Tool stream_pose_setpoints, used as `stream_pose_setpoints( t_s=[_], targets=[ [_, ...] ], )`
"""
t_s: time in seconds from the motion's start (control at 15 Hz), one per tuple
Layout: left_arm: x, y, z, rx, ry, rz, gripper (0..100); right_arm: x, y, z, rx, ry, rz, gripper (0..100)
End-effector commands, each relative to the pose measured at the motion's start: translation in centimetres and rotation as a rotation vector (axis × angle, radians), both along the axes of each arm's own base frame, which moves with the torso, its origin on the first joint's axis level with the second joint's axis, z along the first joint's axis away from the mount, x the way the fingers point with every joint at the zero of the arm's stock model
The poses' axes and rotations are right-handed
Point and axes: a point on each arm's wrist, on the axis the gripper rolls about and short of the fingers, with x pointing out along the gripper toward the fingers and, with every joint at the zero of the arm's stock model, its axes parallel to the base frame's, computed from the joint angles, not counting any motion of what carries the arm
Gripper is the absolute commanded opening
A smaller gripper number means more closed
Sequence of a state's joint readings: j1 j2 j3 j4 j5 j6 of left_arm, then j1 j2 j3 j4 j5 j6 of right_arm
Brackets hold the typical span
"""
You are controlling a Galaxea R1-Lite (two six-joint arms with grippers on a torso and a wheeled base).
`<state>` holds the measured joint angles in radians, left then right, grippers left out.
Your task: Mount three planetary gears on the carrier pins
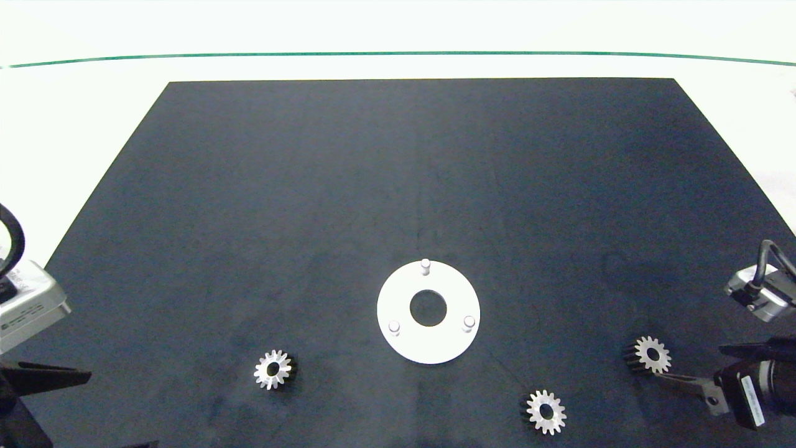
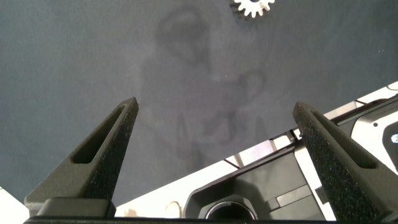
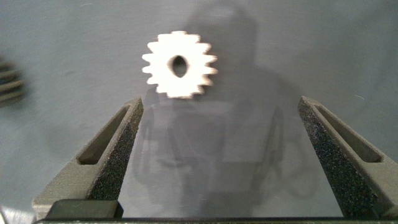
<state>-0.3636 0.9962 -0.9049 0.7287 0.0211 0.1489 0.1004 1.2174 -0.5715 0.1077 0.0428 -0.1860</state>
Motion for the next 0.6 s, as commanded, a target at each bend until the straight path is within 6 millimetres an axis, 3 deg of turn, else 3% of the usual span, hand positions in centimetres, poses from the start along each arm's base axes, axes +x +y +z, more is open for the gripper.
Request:
stream_pose_setpoints(
  t_s=[0.07, 0.6],
  targets=[
    [-0.1, 0.0, 0.0, 0.002, 0.002, -0.002, 100, 0.1, 0.9, 0.0, -0.004, -0.012, 0.06, 100],
    [-0.1, 0.0, -0.2, 0.004, 0.007, -0.002, 100, 2.0, 1.4, -1.1, -0.036, 0.013, 0.095, 100]
  ],
)
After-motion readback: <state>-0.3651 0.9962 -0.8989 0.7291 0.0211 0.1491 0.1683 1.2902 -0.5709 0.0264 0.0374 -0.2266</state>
